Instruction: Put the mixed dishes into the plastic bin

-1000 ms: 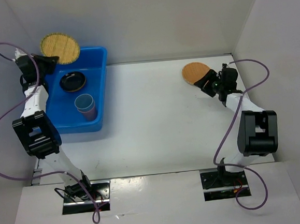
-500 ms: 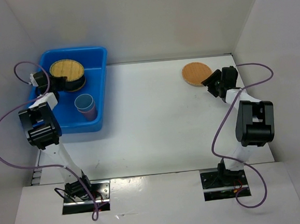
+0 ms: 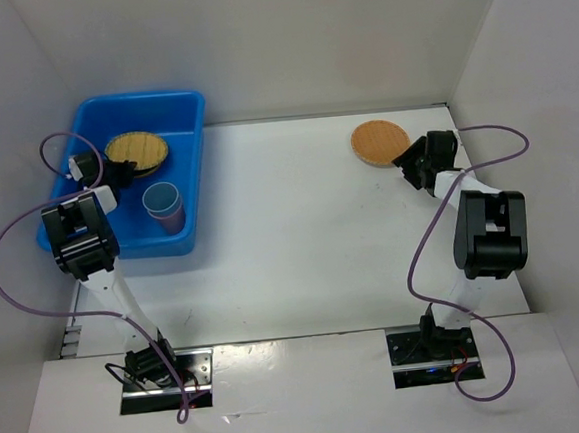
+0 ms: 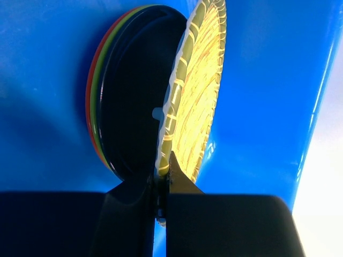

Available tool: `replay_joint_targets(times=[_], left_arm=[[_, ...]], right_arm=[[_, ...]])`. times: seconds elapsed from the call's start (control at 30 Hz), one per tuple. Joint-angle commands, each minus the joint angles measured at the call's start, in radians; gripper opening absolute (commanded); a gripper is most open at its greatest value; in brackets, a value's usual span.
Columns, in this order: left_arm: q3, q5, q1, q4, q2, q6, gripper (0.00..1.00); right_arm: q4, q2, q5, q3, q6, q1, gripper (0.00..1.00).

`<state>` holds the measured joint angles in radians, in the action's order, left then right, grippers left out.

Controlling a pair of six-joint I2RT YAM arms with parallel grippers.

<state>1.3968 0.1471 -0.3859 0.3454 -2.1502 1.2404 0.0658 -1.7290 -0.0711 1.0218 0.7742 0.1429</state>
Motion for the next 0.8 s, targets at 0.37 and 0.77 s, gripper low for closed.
replay_joint_targets(times=[0.37, 0.77], left_arm=[[-0.019, -0.027, -0.010, -0.016, 0.087, -0.053, 0.95], [0.134, -0.310, 0.084, -0.283, 0.272, -0.445, 1.00]], right_arm=[[0.000, -0.023, 0.024, 0.032, 0.002, 0.014, 0.63], [-0.063, -0.034, 0.059, 0.043, -0.029, 0.041, 0.63]])
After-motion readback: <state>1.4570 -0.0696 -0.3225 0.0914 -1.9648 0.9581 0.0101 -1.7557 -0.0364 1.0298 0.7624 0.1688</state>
